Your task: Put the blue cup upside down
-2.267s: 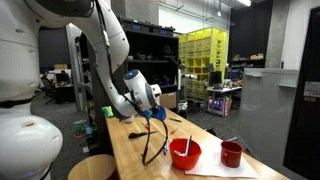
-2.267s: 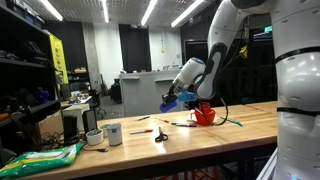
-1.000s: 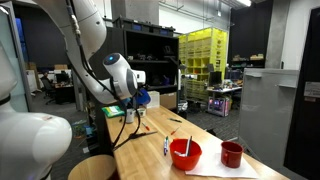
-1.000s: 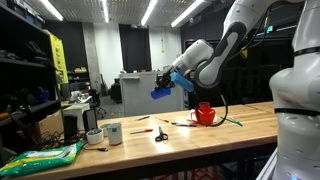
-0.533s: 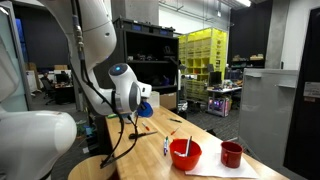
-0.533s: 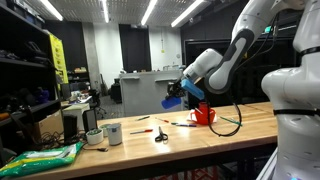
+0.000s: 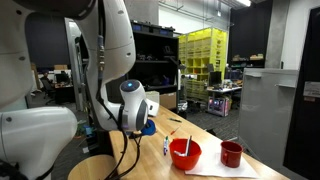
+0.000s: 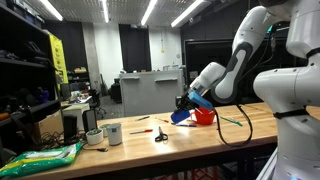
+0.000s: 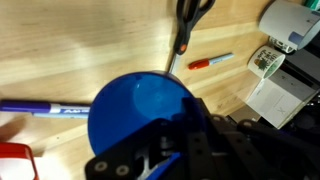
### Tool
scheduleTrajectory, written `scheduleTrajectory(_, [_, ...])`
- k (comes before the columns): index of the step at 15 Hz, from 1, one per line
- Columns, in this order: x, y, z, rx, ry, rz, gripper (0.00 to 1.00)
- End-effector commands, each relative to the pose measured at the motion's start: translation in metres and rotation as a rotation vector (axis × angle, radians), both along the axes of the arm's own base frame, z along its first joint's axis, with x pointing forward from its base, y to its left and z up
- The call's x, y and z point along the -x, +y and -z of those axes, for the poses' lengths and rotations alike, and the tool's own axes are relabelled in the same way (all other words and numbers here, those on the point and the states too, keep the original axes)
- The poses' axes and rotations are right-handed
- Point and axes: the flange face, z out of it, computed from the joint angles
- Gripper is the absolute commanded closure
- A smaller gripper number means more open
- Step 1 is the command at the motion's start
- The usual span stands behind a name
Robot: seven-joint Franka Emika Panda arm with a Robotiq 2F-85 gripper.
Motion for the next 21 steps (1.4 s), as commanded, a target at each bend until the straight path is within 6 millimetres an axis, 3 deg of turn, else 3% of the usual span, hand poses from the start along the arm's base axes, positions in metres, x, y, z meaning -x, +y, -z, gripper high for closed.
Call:
scheduleTrajectory(1, [0.005, -0.012, 0.035, -0.015, 0.048, -0.036, 0.99])
scheduleTrajectory(4, [0.006, -0.021, 0.062, 0.007, 0.077, -0.071, 0.99])
scheduleTrajectory(6, [-0.002, -0.024, 0.068, 0.03, 0.047, -0.104, 0.99])
scheduleTrajectory(7, [-0.006, -0.023, 0.07, 0.043, 0.036, -0.12, 0.7])
scheduleTrajectory(10, [-0.016, -0.023, 0.082, 0.091, 0.049, -0.163, 0.6])
scheduleTrajectory(13, [-0.023, -0.021, 0.09, 0.126, 0.05, -0.199, 0.38])
scheduleTrajectory(19, [-0.035, -0.007, 0.073, 0.226, 0.01, -0.261, 0.02])
scheduleTrajectory(21, [-0.035, -0.002, 0.071, 0.255, 0.011, -0.284, 0.0])
